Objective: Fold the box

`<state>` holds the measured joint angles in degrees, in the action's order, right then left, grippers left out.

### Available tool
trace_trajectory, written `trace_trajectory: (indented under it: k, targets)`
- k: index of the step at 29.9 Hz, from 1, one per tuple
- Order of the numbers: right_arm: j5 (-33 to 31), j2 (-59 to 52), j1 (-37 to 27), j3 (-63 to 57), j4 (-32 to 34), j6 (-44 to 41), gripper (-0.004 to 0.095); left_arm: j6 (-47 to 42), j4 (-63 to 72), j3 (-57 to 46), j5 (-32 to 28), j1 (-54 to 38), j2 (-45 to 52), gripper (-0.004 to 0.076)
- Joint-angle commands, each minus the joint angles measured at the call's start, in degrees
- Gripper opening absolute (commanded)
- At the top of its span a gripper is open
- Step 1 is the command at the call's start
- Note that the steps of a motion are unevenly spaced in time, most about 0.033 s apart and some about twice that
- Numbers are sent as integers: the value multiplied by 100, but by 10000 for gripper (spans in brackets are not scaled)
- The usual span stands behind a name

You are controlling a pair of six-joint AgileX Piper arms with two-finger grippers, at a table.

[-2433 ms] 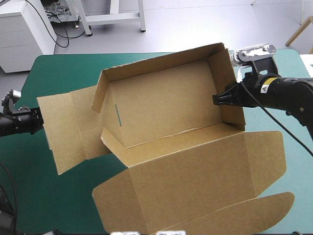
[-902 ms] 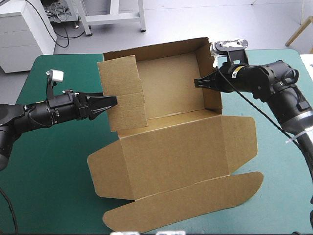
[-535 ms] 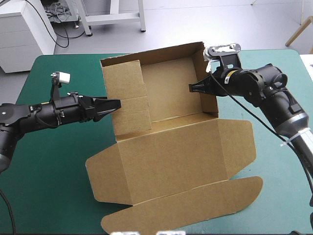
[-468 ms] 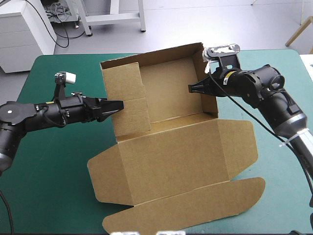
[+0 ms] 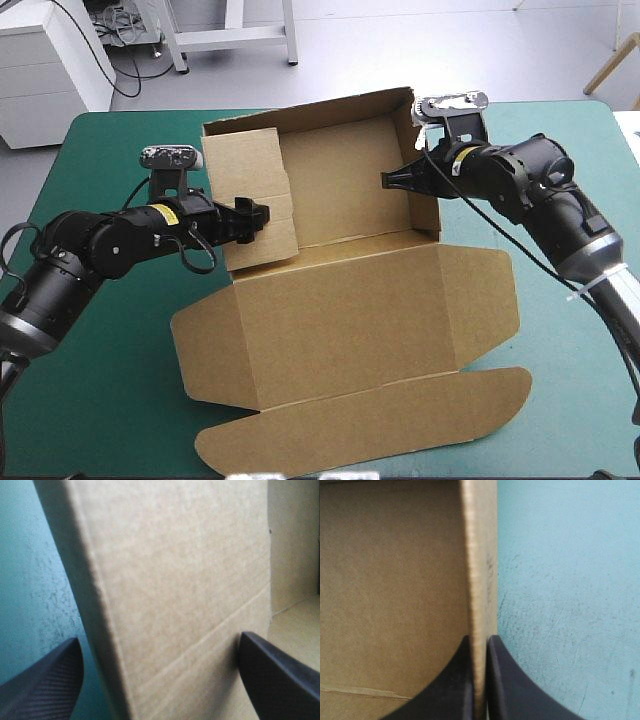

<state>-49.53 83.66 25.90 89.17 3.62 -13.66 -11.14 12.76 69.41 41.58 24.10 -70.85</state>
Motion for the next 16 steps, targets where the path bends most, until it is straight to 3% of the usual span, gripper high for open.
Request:
trace_trajectory:
  k: [1, 8, 11, 14, 16]
  targets:
    - [491, -228, 19, 177, -66, -81, -2, -820, -756, 233, -551, 289, 57, 599]
    - [414, -228, 19, 177, -66, -9, -2, -870, -1031, 590, -542, 323, -250, 594]
    - [400, -228, 19, 177, -56, 3, -2, -943, -1073, 664, -502, 323, -378, 547]
    - [381, -228, 19, 177, -42, 3, -2, -943, -1100, 664, -502, 323, -492, 380]
    - [358, -228, 19, 177, -18, 29, -2, -943, -1153, 664, -529, 323, -499, 168]
